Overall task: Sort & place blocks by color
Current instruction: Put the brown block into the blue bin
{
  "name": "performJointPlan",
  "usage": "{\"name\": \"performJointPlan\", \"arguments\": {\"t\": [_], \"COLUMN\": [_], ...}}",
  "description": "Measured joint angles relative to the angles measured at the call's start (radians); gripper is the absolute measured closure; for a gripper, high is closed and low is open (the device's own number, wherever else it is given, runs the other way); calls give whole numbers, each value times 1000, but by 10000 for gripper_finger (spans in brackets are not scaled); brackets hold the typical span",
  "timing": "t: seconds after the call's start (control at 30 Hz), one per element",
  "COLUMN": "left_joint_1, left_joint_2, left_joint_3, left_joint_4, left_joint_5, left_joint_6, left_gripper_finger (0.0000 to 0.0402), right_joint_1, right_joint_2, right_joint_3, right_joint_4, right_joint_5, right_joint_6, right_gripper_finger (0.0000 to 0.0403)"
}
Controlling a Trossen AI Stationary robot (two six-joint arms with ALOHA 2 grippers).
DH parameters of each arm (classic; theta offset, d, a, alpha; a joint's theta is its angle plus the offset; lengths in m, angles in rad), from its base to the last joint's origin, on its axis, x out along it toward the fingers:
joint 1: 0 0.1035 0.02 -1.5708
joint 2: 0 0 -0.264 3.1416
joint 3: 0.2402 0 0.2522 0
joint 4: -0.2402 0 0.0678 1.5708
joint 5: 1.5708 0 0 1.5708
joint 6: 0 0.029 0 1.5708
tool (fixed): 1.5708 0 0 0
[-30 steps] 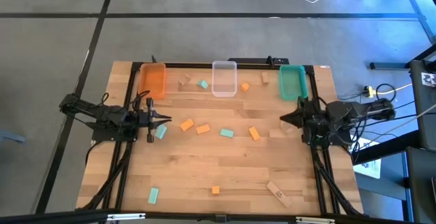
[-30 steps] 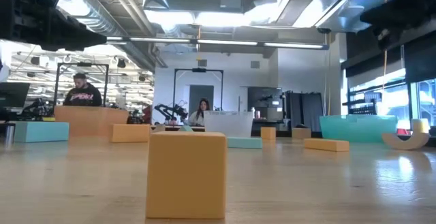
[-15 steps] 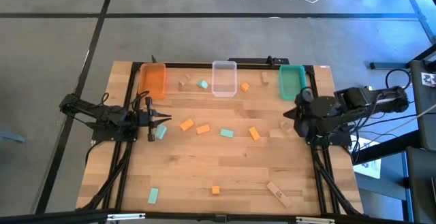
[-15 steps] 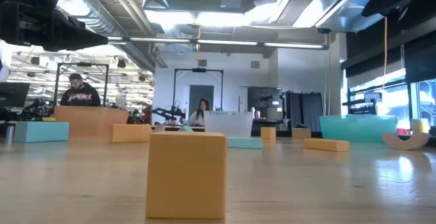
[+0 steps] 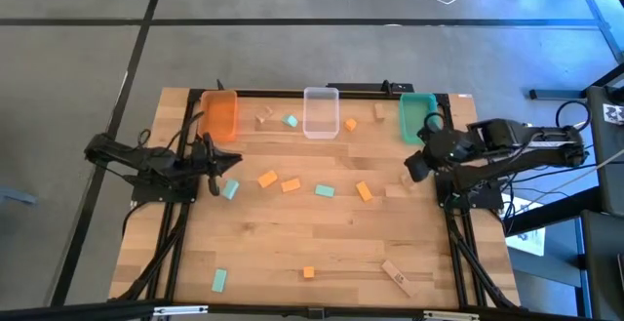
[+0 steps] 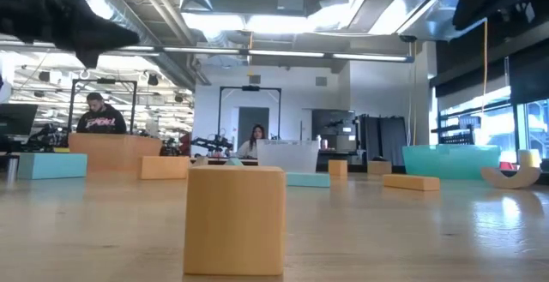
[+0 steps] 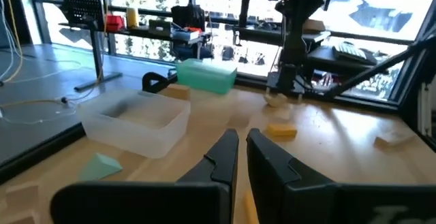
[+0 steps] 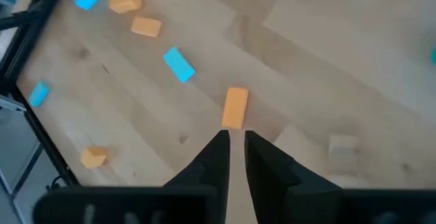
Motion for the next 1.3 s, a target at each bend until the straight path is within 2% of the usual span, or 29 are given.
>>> {"name": "performJointPlan", "arguments": {"t": [0.13,0.4,0.57,0.7,0.87,1.03,1.3], "left_joint_1": [0,41,73,104,148,195,270], "left_joint_2": [57,297,435,515,579,608,633], "left_joint_3": [128,356,474,555,642,689,694], "left_joint_4": [-157,-422,-516,-573,-662,-693,-695], "left_joint_5": [2,13,24,68,82,171,317], "left_joint_6": [-35,-221,-334,-340,-391,-393,-392], "left_gripper_finger": [376,376,376,376,376,376,376], "right_joint_1": [-48,-116,-164,-186,-192,-192,-195], "right_joint_2": [21,53,86,130,188,258,378], "right_joint_3": [0,0,0,0,0,0,-1], "right_joint_4": [-12,-22,-151,-215,-214,-213,-213], "right_joint_5": [-70,-132,-179,-179,-190,-193,-194], "right_joint_6": [0,-109,-67,-78,-166,-223,-267], "right_gripper_finger": [330,271,231,207,199,199,199]}}
